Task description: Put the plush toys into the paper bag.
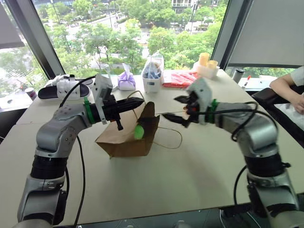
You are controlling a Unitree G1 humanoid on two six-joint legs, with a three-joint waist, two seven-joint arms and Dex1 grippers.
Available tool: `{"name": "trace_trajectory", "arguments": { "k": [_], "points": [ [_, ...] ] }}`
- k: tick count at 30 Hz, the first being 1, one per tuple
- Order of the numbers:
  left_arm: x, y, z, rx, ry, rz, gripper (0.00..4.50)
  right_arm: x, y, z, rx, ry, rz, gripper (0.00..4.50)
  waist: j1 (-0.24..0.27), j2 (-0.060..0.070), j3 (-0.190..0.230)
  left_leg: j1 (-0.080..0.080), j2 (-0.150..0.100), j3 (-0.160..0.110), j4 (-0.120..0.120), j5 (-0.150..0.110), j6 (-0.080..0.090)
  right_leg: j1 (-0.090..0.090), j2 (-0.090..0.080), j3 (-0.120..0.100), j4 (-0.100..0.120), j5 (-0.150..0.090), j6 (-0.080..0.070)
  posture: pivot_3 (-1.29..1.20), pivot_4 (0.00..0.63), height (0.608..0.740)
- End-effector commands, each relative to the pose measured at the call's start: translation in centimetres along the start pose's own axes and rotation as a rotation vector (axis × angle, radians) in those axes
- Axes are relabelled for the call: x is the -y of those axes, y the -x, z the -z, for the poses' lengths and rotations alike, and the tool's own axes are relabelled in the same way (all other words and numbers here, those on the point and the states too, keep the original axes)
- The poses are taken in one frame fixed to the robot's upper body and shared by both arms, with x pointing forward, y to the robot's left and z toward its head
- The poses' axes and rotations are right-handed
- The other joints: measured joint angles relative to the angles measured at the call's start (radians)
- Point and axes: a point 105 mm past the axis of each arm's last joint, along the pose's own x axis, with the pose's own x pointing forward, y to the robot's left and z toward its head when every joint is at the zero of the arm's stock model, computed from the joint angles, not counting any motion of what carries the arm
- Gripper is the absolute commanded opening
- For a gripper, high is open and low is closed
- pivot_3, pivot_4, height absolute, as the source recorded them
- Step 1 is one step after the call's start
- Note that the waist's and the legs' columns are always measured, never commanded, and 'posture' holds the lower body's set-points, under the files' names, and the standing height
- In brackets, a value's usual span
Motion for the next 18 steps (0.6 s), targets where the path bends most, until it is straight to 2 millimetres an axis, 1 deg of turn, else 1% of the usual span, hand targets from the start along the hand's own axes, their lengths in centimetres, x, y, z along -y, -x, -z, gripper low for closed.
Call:
{"name": "trace_trajectory", "arguments": {
  "k": [1, 3, 5, 7, 9, 12, 15, 18],
  "points": [
    [0.0, 0.4, -1.5, 0.042, -0.050, -0.007, 0.00, 3.8, 0.5, 1.4, -0.022, -0.024, 0.160, 4.46, -0.004, 0.000, 0.000, 0.000, 0.000, 0.000, 0.000, 0.000, 0.000, 0.000, 0.000, 0.000, 0.000, 0.000, 0.000, 0.00, 0.150, 0.740],
    [0.0, 0.3, -1.5, 0.043, -0.050, -0.007, 0.00, 5.9, -0.3, 3.2, -0.059, -0.050, 0.243, 4.46, -0.005, 0.000, 0.000, 0.001, 0.000, 0.001, 0.000, 0.000, 0.000, 0.000, 0.000, 0.000, 0.000, 0.000, 0.000, 0.00, 0.150, 0.740],
    [0.0, 0.3, -1.6, 0.047, -0.050, -0.006, 0.00, 7.9, -1.6, 5.8, -0.113, -0.080, 0.345, 4.46, -0.008, 0.000, 0.000, 0.001, 0.000, 0.002, 0.000, 0.000, 0.000, 0.000, 0.000, 0.001, 0.000, 0.000, 0.000, 0.00, 0.150, 0.740],
    [0.1, 0.3, -1.6, 0.048, -0.052, -0.007, 0.00, 8.7, -2.6, 7.2, -0.144, -0.066, 0.388, 4.46, -0.007, 0.000, 0.000, 0.001, 0.000, 0.003, 0.000, 0.001, -0.002, 0.000, 0.000, 0.002, 0.000, 0.000, 0.000, 0.00, 0.150, 0.740],
    [0.1, 0.2, -1.7, 0.047, -0.054, -0.006, 0.00, 9.6, -4.2, 8.3, -0.144, -0.096, 0.446, 4.46, -0.010, 0.000, 0.000, 0.001, 0.001, 0.003, -0.001, 0.002, -0.003, -0.001, 0.000, 0.002, 0.000, 0.000, 0.000, 0.00, 0.150, 0.740],
    [0.3, 0.3, -1.7, 0.043, -0.059, -0.005, 0.00, 10.2, -5.7, 9.0, -0.144, -0.113, 0.498, 4.46, -0.013, 0.000, 0.000, 0.001, 0.001, 0.006, -0.001, 0.003, -0.005, -0.002, -0.001, 0.002, 0.000, 0.001, -0.001, 0.00, 0.150, 0.740],
    [0.4, 0.3, -1.7, 0.042, -0.061, -0.006, 0.00, 9.9, -6.8, 9.1, -0.111, -0.224, 0.502, 4.46, -0.010, 0.000, 0.000, 0.000, 0.001, 0.006, -0.002, 0.003, -0.005, -0.002, -0.001, 0.002, -0.001, 0.001, -0.001, 0.00, 0.150, 0.740],
    [0.4, 0.4, -1.8, 0.043, -0.063, -0.011, 0.00, 9.3, -7.5, 9.6, -0.122, -0.250, 0.507, 4.46, -0.008, 0.000, 0.000, 0.000, 0.001, 0.006, -0.002, 0.002, -0.004, -0.002, -0.001, 0.002, -0.001, 0.001, -0.001, 0.00, 0.150, 0.740]
  ]
}}
